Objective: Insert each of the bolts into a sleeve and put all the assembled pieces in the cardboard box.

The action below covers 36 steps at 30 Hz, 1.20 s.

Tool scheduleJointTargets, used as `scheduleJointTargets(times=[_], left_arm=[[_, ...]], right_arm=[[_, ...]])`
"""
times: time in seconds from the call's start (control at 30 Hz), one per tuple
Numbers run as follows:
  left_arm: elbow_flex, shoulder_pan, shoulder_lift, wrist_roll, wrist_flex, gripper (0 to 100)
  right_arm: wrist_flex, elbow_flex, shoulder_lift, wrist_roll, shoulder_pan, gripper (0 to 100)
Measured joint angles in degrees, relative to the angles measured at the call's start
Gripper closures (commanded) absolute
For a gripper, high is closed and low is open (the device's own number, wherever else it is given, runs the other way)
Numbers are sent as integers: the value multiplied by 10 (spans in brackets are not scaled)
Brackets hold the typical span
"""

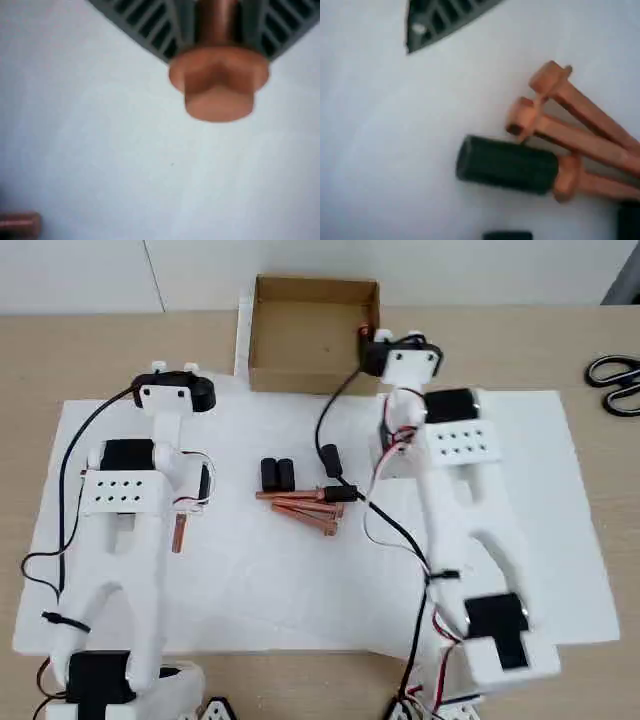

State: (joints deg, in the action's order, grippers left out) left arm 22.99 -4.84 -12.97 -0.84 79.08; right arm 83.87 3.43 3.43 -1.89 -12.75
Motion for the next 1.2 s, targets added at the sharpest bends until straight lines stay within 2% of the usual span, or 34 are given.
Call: scheduleJointTargets(times=[0.27,0.4,0.63,1.03,1.2], left_arm=[[0,-34,0,-1,0,995],[0,-36,0,-1,0,995],[0,-36,0,-1,0,995],[0,-28,0,-1,0,995],[0,-9,0,-1,0,995]], right_arm=[[-11,184,182,-72,-63,703],[-34,229,251,-99,-89,703],[-73,263,301,-121,-121,703],[-110,264,360,-122,-121,704],[-112,264,369,-122,-121,799]])
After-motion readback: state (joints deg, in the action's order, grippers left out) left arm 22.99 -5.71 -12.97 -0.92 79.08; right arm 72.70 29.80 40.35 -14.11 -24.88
